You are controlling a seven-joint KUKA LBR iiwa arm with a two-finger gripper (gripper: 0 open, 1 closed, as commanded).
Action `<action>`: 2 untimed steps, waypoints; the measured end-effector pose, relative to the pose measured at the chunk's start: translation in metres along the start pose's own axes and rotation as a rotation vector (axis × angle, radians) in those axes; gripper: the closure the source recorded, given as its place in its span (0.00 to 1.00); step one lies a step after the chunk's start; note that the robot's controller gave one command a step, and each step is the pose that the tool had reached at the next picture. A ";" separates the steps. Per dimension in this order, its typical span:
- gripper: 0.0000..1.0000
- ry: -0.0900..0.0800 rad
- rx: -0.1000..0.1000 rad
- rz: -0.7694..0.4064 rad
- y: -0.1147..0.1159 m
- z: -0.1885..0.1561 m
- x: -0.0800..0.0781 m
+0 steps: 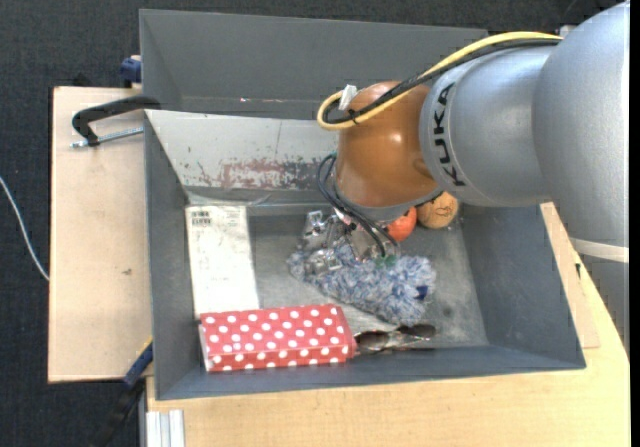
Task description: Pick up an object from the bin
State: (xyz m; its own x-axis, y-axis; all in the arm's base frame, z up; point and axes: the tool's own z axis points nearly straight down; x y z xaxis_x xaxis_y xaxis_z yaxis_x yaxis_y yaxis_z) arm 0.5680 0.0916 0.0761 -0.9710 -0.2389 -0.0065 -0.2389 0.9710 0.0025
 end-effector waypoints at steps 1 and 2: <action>1.00 0.000 0.000 0.000 0.000 0.000 0.000; 1.00 0.001 0.000 -0.001 0.000 -0.002 0.000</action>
Offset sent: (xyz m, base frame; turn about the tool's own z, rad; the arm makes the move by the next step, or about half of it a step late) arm 0.0090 -0.0046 0.1337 -0.0230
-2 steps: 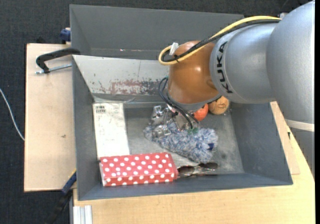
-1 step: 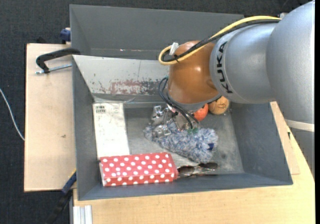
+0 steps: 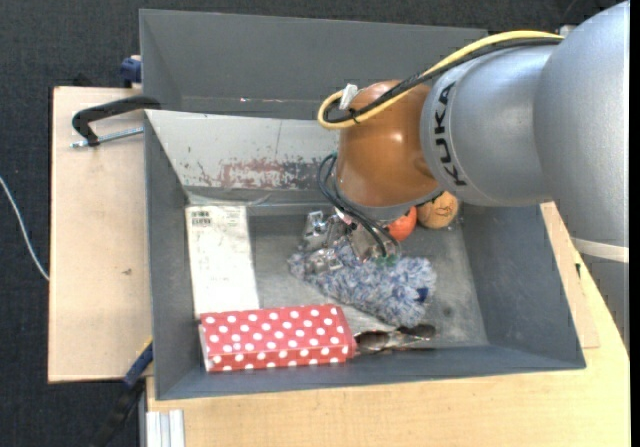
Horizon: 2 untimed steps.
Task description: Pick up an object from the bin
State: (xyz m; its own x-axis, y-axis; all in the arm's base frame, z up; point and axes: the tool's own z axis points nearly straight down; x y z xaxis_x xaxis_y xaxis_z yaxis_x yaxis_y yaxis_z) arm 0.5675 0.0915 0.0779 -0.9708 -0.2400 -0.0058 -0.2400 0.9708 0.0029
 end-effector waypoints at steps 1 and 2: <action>1.00 -0.007 0.003 0.063 0.028 -0.034 -0.005; 1.00 0.009 0.000 0.070 0.033 -0.072 -0.004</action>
Offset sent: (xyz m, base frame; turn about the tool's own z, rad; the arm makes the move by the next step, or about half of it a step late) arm -0.0006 0.0212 0.1305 0.0536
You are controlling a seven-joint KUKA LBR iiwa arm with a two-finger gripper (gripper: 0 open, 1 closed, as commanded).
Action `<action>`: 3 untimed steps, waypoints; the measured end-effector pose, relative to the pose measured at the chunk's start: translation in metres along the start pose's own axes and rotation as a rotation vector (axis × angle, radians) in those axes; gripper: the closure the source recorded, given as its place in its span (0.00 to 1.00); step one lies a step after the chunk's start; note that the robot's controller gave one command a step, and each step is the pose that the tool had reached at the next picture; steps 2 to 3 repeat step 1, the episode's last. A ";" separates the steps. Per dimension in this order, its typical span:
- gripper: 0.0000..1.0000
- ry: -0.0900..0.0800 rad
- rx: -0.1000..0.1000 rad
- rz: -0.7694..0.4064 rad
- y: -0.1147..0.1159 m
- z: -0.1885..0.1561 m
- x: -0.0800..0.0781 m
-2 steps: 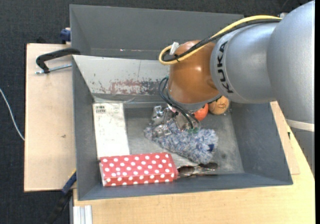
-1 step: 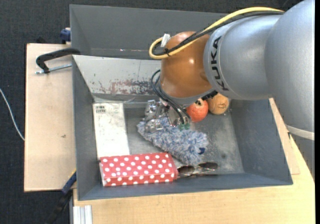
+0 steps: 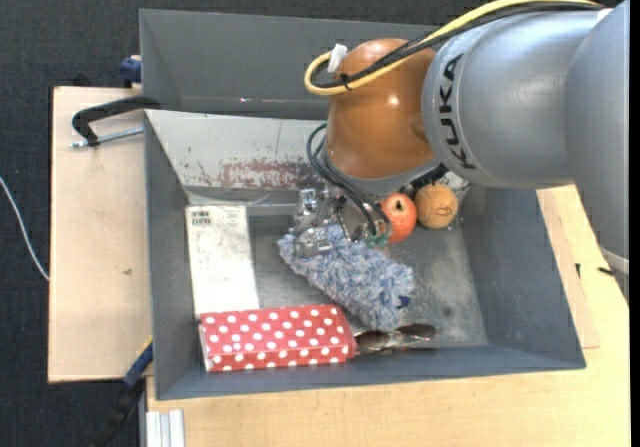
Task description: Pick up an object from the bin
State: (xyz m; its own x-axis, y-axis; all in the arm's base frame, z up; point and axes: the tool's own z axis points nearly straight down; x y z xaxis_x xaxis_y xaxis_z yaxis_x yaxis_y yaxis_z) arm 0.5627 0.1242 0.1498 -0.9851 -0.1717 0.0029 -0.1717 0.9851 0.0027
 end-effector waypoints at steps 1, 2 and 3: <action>1.00 -0.006 0.002 -0.036 -0.001 -0.062 -0.006; 1.00 -0.006 0.002 -0.036 -0.001 -0.062 -0.006; 1.00 -0.006 0.002 -0.036 -0.001 -0.062 -0.006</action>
Offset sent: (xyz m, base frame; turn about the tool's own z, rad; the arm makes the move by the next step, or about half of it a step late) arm -0.0058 0.0028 0.0926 -0.0004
